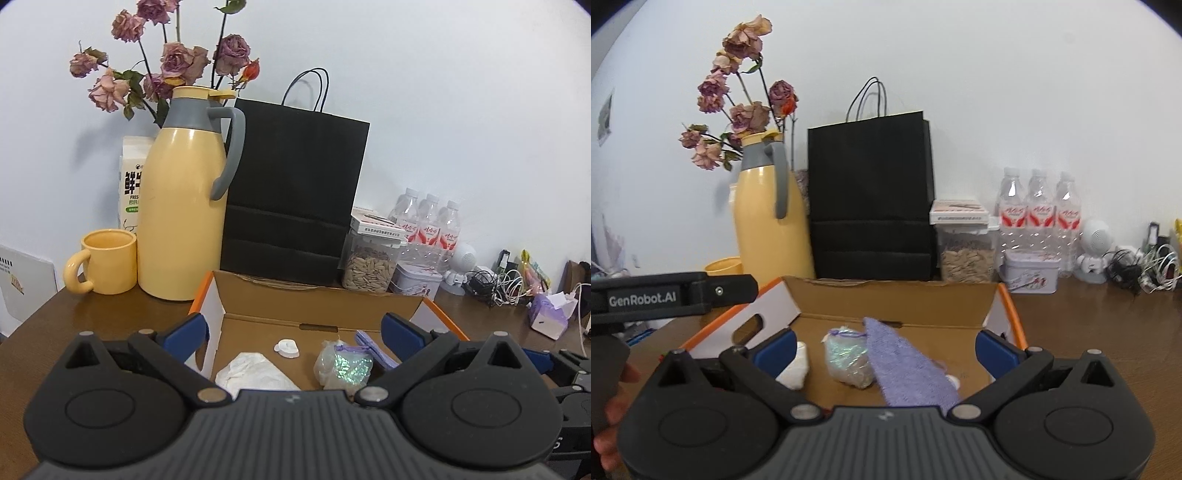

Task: Organize objects
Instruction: 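Lower the purple bag and tissue into the box and open both grippers, then move both grippers back toward the plush sheep and braided cable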

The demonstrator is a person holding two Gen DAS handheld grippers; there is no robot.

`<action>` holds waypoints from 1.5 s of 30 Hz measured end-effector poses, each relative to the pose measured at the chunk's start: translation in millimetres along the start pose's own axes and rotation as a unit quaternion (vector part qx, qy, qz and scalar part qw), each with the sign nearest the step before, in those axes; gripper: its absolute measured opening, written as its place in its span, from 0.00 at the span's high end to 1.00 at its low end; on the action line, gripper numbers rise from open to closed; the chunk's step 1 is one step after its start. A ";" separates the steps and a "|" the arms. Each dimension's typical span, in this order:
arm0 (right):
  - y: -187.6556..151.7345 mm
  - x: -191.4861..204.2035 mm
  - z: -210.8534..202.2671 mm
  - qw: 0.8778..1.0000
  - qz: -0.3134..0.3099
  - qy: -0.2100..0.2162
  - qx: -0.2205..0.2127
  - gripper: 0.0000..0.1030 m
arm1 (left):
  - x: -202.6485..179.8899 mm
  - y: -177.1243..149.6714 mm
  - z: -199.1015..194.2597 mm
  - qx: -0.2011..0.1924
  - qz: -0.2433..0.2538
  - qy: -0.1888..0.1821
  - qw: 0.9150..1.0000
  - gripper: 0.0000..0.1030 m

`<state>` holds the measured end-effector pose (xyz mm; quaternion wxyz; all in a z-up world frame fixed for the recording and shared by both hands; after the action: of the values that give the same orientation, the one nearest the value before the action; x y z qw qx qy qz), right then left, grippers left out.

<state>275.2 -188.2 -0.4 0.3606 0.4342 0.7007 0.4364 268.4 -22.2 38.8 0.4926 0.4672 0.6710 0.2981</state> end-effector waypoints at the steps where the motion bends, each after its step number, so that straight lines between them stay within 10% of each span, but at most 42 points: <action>1: 0.2 0.6 -1.9 1.000 0.001 0.005 0.001 0.00 | 1.7 0.0 -3.0 0.002 -0.001 0.000 1.000 0.00; 21: -39.0 31.7 -70.4 0.999 -0.021 0.011 0.048 0.00 | 61.9 -28.3 -75.2 0.084 0.034 0.041 0.995 0.00; 45: -103.1 39.6 -82.0 0.990 -0.021 0.027 0.135 0.00 | 53.5 -75.4 -44.6 0.135 0.118 0.013 0.984 0.00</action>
<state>158.0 -201.1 -71.3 0.2885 0.4517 0.7721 0.3415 197.2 0.7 -31.5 0.3775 0.6009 0.6519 0.2672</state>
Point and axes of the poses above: each gripper's, at about its wrist camera, not at the fingertips, and z roughly the way its jaws point, x to its left, y to its top, the point moved 3 cm from there along z, roughly the way its jaws point, and after that the axes turned 13 degrees about -z, right-handed, at the moved point
